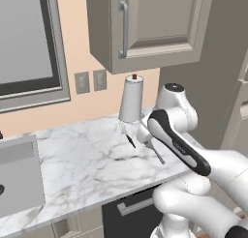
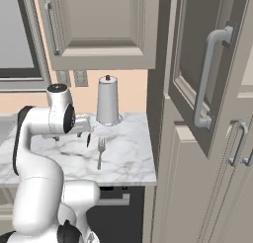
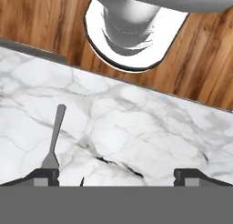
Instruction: Organize the utensils by type. Pick up the wooden spoons from the counter and place them in the open cabinet. Then pick up the metallic utensils from the counter and place them in the open drawer.
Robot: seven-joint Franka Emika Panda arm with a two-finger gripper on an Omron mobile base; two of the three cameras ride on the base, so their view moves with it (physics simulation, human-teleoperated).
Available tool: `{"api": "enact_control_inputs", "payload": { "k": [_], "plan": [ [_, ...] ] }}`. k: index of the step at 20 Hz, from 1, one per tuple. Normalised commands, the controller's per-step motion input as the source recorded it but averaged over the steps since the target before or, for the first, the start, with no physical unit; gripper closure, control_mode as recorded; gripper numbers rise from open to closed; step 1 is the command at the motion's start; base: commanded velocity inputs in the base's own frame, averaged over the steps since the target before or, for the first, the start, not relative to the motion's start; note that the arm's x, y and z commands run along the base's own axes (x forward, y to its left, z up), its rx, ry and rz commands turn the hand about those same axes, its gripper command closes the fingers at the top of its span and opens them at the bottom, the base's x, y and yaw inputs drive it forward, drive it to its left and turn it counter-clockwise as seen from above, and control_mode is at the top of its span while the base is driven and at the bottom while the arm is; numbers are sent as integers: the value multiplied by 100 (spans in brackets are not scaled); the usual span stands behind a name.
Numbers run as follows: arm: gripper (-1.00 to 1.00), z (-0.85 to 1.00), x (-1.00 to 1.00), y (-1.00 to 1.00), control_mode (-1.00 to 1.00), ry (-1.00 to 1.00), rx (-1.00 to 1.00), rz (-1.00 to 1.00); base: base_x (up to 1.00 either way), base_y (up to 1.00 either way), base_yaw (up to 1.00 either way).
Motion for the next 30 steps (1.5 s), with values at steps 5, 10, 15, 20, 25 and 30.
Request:
{"api": "enact_control_inputs", "payload": {
  "k": [5, 10, 15, 20, 25, 30],
  "plan": [
    [-100, -21, 42, 3, -100, 0, 0, 5, 0, 0, 0],
    [-100, -25, 35, 4, -100, 0, 0, 1, 0, 0, 0],
    [-100, -17, 39, 5, -100, 0, 0, 0, 0, 0, 0],
    [-100, -20, 44, 6, -100, 0, 0, 0, 0, 0, 0],
    [-100, -28, 43, 7, -100, 0, 1, 0, 0, 0, 0],
    [-100, -31, 39, 4, -100, 0, 2, 0, 0, 0, 0]
  ]
}}
